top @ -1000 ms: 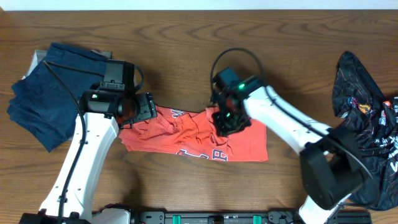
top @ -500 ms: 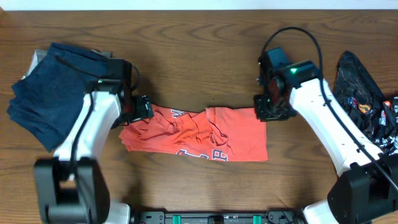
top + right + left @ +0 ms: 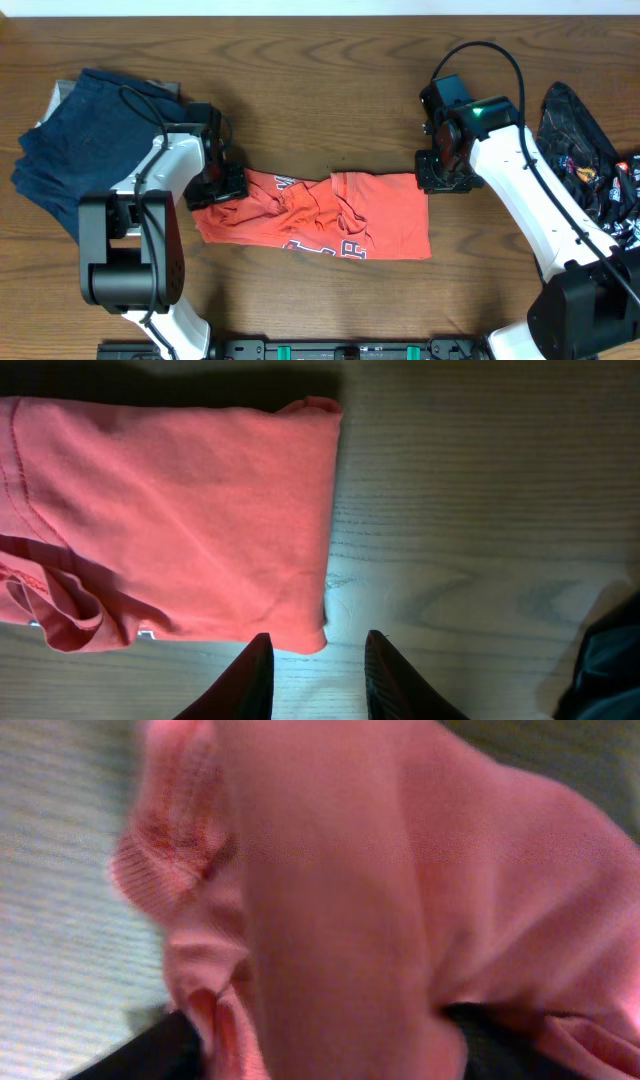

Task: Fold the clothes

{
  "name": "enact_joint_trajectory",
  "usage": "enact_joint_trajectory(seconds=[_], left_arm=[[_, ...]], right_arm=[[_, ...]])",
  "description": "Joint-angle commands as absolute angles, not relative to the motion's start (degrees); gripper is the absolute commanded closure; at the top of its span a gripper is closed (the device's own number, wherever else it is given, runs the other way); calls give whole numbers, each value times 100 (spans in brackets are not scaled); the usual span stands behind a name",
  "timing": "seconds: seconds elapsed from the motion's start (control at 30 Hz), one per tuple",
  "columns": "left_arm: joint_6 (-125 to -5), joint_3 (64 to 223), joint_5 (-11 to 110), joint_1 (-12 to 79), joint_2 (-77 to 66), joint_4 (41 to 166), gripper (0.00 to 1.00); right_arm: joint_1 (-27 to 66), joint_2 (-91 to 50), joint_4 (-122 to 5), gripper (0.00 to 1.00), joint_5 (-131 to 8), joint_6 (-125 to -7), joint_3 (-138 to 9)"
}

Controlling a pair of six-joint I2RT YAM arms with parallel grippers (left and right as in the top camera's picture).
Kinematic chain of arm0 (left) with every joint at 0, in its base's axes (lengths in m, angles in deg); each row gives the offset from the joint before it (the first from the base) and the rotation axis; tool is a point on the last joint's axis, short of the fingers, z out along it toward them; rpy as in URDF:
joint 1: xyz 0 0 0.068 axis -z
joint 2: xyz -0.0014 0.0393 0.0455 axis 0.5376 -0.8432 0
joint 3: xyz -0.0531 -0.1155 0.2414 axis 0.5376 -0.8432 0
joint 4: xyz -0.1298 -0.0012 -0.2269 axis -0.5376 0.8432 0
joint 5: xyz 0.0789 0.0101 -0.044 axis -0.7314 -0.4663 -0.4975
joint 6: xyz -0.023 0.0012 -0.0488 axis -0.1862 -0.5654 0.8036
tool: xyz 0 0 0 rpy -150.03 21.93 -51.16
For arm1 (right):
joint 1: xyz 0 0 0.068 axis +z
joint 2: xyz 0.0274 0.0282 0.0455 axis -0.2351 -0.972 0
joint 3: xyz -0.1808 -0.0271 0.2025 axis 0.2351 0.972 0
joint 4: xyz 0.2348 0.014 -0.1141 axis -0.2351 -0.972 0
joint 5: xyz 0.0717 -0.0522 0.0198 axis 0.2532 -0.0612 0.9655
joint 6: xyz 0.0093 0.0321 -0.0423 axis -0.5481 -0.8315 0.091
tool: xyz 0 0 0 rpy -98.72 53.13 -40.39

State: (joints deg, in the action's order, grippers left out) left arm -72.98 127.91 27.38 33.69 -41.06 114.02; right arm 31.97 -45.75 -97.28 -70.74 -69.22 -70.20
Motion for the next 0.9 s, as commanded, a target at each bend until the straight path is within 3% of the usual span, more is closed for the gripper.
enact_joint_trajectory(seconds=[0.0, 0.07, 0.13, 0.23, 0.53, 0.63, 0.8, 0.87], left_arm=[[-7392, 12675, 2703, 3351, -4410, 11459, 36], [-7392, 12675, 2701, 3349, -4410, 11483, 36], [-7396, 12677, 2668, 3349, -4403, 11478, 25], [-7394, 12754, 2572, 3349, -4327, 11524, 21], [-7392, 12848, 2762, 3360, -3911, 11773, 22], [-7390, 12817, 2747, 3360, -3911, 11846, 21], [-7388, 12706, 2747, 3360, -3918, 11843, 21], [-7390, 12673, 2745, 3360, -3922, 11841, 21]], right_arm=[[3164, -4586, -9733, 72, -7175, -7003, -7031], [3138, -4586, -9739, 71, -7173, -7003, -7031], [3118, -4586, -9741, 71, -7175, -7003, -7031], [3087, -4586, -9766, 71, -7188, -7003, -7031], [3026, -4586, -9772, 70, -7085, -6966, -7031], [3061, -4597, -9696, 71, -6060, -5976, -7022], [3179, -4737, -9392, 82, -5857, -5801, -6764], [3197, -4798, -9027, 69, -5894, -5807, -6445]])
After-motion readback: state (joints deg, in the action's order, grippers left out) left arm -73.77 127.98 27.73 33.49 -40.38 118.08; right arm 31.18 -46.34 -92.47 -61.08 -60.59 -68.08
